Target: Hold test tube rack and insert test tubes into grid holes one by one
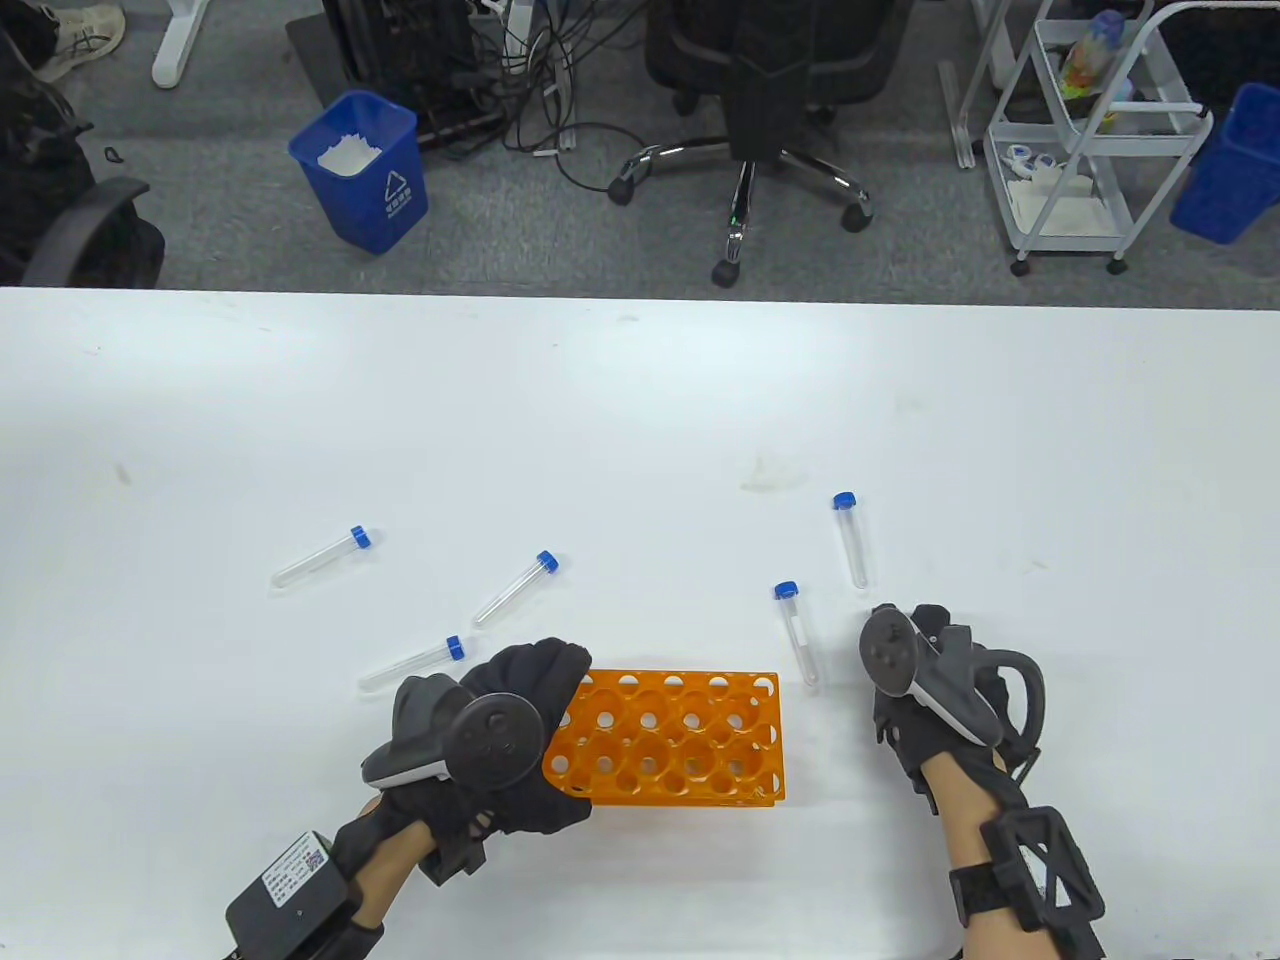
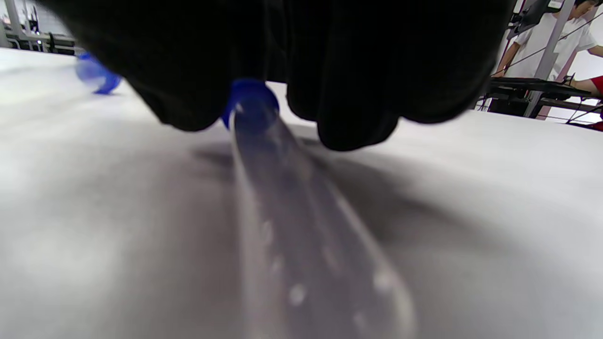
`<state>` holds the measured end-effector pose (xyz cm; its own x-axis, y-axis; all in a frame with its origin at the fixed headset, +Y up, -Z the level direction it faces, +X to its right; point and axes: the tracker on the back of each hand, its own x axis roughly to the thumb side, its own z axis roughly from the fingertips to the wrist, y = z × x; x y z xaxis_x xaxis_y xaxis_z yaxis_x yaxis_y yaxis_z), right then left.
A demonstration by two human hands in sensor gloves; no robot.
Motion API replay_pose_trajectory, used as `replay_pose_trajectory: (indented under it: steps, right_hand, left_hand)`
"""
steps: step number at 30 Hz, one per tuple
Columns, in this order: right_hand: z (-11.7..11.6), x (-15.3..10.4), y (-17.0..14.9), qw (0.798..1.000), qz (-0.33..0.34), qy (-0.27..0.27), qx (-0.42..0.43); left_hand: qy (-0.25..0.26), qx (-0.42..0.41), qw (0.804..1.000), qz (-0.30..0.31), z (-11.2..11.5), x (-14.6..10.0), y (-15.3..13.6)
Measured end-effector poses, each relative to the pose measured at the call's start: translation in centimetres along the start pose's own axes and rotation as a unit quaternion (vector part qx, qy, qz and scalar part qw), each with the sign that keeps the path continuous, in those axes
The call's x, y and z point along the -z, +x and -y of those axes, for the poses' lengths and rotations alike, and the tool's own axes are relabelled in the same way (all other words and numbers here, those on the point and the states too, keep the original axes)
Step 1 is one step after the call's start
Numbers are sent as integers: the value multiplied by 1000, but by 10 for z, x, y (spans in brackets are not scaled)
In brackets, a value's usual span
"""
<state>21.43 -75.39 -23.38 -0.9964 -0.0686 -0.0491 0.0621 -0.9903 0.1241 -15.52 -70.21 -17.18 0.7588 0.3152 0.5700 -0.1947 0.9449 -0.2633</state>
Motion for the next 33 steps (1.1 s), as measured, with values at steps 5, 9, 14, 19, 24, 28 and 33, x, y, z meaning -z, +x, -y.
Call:
replay_pose_trajectory:
  steps: [5, 9, 14, 19, 24, 28, 33]
  right_hand:
    - [-3, 4, 3, 1000, -4, 1, -10]
    - [-3, 4, 3, 1000, -8, -1, -8]
    - [-3, 4, 1, 1000, -12, 3, 5]
    - [13, -3, -3, 999, -8, -2, 40]
    - [80, -30, 0, 984, 19, -132, 117]
    - [139, -57, 18, 958, 69, -231, 156]
    - [199, -101, 58, 898, 150, -348, 224]
  left_hand:
    - [2, 2, 1000, -3, 0, 0, 0]
    - [0, 4, 1000, -4, 0, -1, -1]
    - [-1, 4, 1000, -4, 0, -2, -2]
    - [1, 2, 1000, -5, 0, -2, -3]
    - [2, 0, 1000, -1, -1, -2, -4]
    - [5, -3, 1000, -1, -1, -2, -5]
    - [2, 0, 1000, -3, 0, -3, -5]
